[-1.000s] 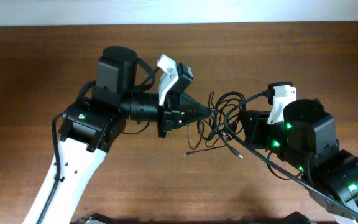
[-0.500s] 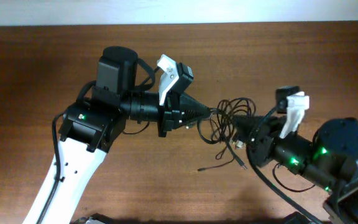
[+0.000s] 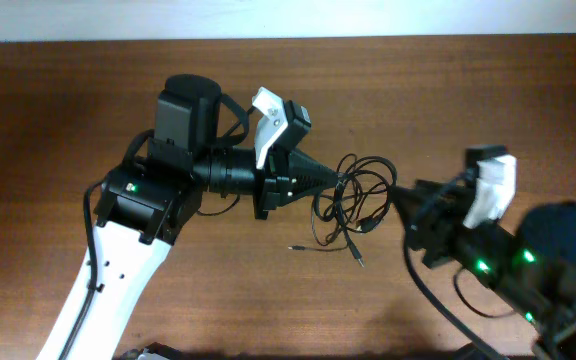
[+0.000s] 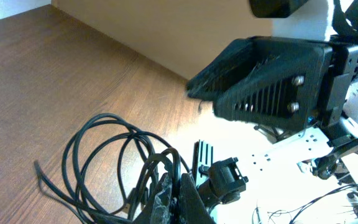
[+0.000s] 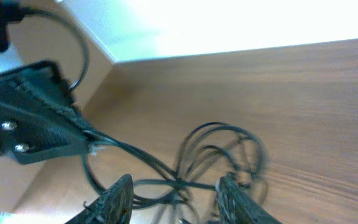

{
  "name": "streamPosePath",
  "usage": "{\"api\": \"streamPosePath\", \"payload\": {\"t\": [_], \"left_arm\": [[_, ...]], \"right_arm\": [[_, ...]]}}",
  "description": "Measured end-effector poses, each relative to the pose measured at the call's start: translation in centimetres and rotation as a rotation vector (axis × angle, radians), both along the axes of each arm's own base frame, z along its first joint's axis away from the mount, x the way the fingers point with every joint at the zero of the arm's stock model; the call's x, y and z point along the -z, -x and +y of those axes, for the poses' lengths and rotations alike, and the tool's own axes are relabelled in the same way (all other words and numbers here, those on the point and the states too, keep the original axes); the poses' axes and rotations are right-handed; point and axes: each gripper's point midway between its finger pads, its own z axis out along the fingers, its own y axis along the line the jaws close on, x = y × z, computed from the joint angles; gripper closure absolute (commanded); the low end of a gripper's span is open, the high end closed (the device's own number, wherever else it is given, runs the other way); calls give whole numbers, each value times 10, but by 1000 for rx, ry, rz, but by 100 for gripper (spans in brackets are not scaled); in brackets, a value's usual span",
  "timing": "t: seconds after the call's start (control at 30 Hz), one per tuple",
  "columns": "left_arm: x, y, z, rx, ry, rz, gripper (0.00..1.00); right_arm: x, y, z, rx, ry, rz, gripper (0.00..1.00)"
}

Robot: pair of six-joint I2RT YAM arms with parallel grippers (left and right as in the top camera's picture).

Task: Untangle cables

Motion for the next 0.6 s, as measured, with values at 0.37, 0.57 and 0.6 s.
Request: {"api": "streamPosePath", "payload": {"t": [0.37,0.57,0.6], "left_arm": [[0,0,0,0,0,0,100],[0,0,0,0,0,0,100],[0,0,0,0,0,0,100]], "right_arm": [[85,-2,-18,82,241,318,46],[118,-16,2,26,278,456,47],[122,-18,4,22,282,469,47]]}}
